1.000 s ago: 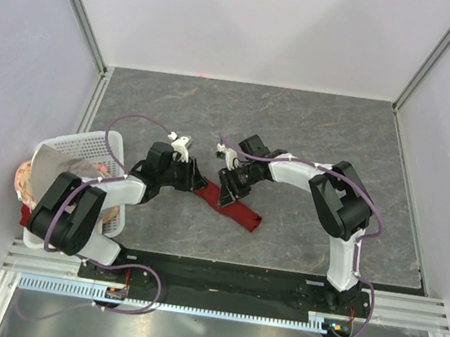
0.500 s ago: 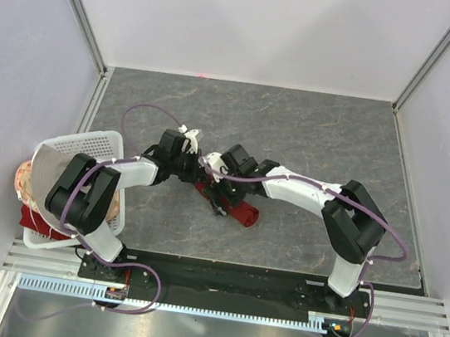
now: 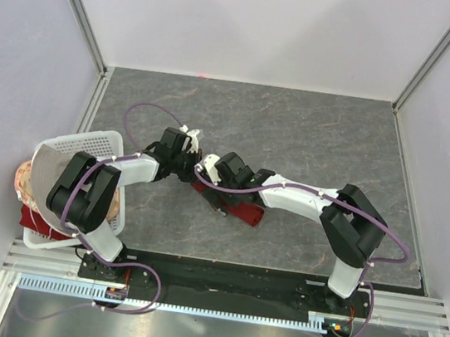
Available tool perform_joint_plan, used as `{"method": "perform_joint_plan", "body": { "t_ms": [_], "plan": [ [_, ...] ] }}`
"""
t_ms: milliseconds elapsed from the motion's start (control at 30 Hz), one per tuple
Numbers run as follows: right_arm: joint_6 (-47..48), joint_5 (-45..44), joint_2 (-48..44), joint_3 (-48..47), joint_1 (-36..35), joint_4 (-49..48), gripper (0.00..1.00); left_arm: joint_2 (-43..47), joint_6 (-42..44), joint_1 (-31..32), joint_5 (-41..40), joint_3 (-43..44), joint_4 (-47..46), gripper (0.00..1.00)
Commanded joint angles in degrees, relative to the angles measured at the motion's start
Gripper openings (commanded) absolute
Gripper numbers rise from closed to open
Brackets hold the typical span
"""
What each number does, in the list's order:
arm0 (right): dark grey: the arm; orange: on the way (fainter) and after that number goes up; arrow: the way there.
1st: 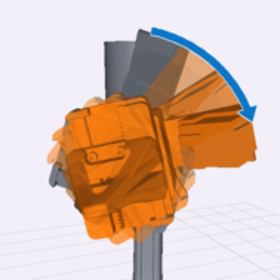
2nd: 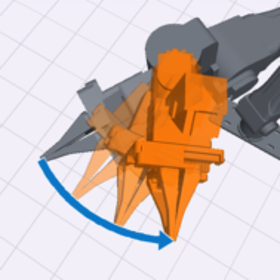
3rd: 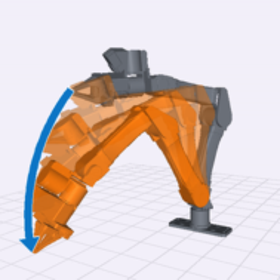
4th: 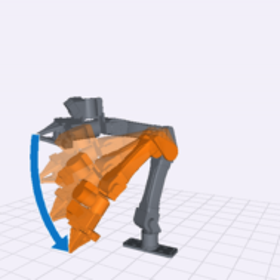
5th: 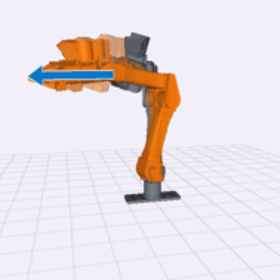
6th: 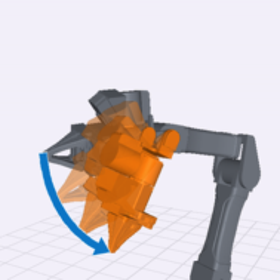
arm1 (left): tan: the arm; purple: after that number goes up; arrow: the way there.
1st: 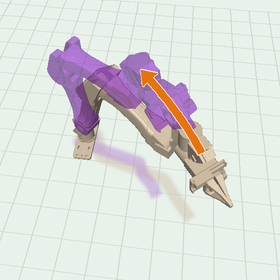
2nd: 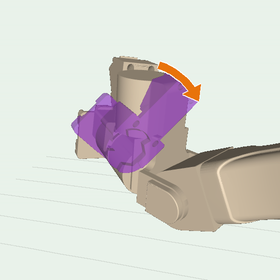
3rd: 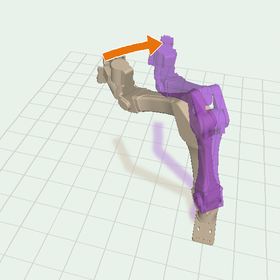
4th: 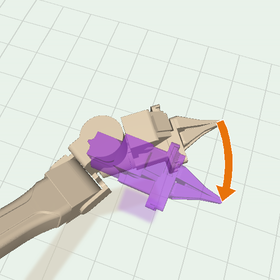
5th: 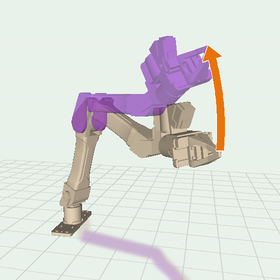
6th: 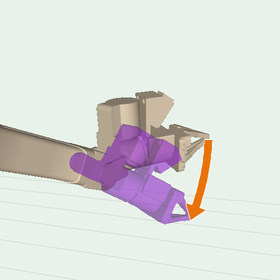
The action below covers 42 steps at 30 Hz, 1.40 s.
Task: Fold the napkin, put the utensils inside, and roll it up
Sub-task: Roll the napkin with the utensil
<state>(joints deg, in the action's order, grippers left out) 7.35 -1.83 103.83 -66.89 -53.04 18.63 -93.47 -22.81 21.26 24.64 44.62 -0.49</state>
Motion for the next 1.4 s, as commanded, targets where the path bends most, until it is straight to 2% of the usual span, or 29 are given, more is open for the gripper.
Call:
{"method": "perform_joint_plan", "body": {
  "t_ms": [0, 433, 600, 667, 733, 767, 800, 867, 900, 1067, 1200, 1367],
  "plan": [
    [0.64, 0.33, -1.88, 0.36, -0.14, -3.07, 0.90, 0.13, 3.64, 0.28, 1.28, 0.91, 2.69, 0.02],
    [-0.32, 9.03, 3.22, -1.66, 1.27, -1.23, 0.90, 0.92, 3.74, 0.45, 1.20, 1.00, 2.69, 0.02],
    [-2.34, 9.82, 5.06, -2.10, 4.08, 0.09, 0.83, 1.10, 3.38, 0.45, 0.93, 1.61, 2.69, 0.02],
    [-3.65, 9.56, 5.07, -1.66, 5.22, 0.35, 0.73, 1.10, 2.95, 0.37, 0.84, 2.48, 2.60, 0.04],
    [-4.62, 9.47, 4.98, -0.70, 5.92, 0.35, 0.62, 1.10, 2.25, 0.37, 0.67, 3.10, 2.69, 0.13],
    [-5.41, 9.47, 4.80, -0.35, 6.36, 0.35, 0.60, 1.19, 1.89, 0.37, 0.58, 3.80, 2.60, 0.17],
    [-5.86, 9.12, 4.80, 0.44, 6.45, 0.35, 0.58, 1.36, 1.45, 0.37, 0.15, 4.15, 2.69, 0.30],
    [-6.47, 8.42, 4.71, 1.23, 6.72, 0.18, 0.56, 1.80, 0.57, 0.37, -0.12, 5.12, 2.69, 0.43],
    [-7.35, 7.46, 4.71, 2.02, 6.80, -0.17, 0.55, 2.06, 0.14, 0.45, -1.08, 5.47, 2.69, 0.55],
    [-13.94, 4.82, 4.19, 5.19, 9.26, -2.37, 0.51, 5.39, -2.15, 0.19, -7.58, 8.37, 5.75, 0.77],
    [-17.89, 2.36, 2.34, 8.35, 11.98, -4.39, 0.51, 7.77, -3.38, -1.48, -12.68, 9.52, 7.78, 0.87],
    [-20.71, -0.10, 0.32, 9.85, 16.90, -4.75, 0.51, 10.50, -4.61, -5.17, -12.43, 9.43, 9.45, 0.90]
  ]
}}
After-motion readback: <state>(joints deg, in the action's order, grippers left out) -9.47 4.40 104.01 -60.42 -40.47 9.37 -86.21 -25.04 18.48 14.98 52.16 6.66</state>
